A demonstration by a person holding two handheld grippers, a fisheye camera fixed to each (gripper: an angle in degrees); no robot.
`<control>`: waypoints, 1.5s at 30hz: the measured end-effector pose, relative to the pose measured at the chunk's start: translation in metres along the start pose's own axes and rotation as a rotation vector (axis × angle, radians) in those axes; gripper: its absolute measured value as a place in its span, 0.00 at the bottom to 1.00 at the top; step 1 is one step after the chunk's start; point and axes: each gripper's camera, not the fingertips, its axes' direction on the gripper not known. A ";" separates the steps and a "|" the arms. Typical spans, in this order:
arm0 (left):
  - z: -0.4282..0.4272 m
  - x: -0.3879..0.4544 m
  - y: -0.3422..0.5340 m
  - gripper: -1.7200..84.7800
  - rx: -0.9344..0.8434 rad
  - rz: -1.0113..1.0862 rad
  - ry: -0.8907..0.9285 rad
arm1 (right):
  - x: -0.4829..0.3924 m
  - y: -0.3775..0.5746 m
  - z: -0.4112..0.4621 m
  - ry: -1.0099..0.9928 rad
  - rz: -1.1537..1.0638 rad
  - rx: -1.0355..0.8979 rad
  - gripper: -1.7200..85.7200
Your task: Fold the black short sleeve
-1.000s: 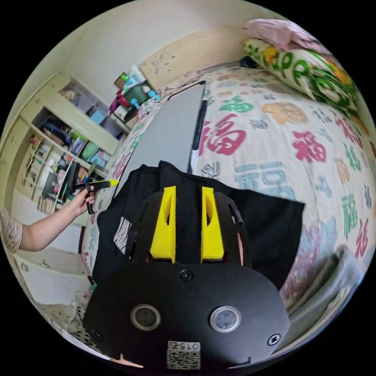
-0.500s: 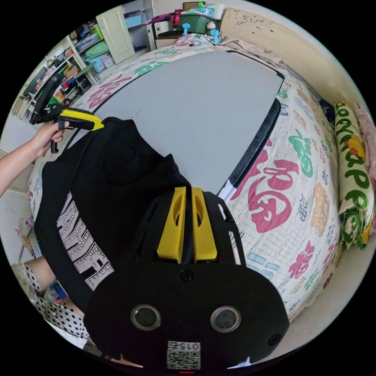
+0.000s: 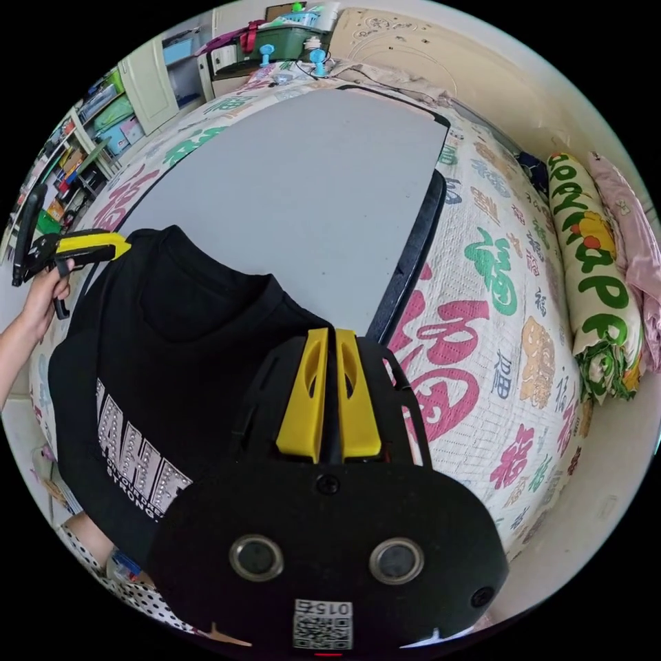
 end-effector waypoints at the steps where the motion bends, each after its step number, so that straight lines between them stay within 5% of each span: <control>1: -0.010 0.003 -0.020 0.03 -0.001 -0.002 -0.001 | -0.004 0.001 0.006 -0.008 0.018 -0.009 0.04; 4: -0.041 0.006 -0.067 0.03 0.008 -0.029 0.001 | -0.015 0.004 0.018 -0.014 0.046 -0.037 0.06; 9: -0.162 -0.012 -0.112 0.09 0.264 -0.146 0.148 | -0.007 0.035 0.004 0.004 0.283 0.001 0.10; 12: -0.251 -0.014 -0.106 0.14 0.338 -0.138 0.213 | -0.040 0.075 -0.032 -0.165 0.219 0.109 0.10; 19: -0.362 0.046 -0.034 0.15 0.052 -0.116 0.209 | -0.227 0.176 -0.026 -0.619 -0.004 -0.026 0.12; 25: -0.410 0.034 -0.030 0.16 0.053 -0.551 0.422 | -0.303 0.204 0.011 -0.565 0.080 -0.148 0.12; 39: -0.555 -0.030 -0.201 0.03 0.116 -0.784 0.700 | -0.364 0.169 -0.003 -0.456 0.013 -0.294 0.04; 45: -0.651 -0.092 -0.238 0.02 0.302 -0.900 0.867 | -0.355 0.112 -0.063 -0.563 0.070 -0.215 0.02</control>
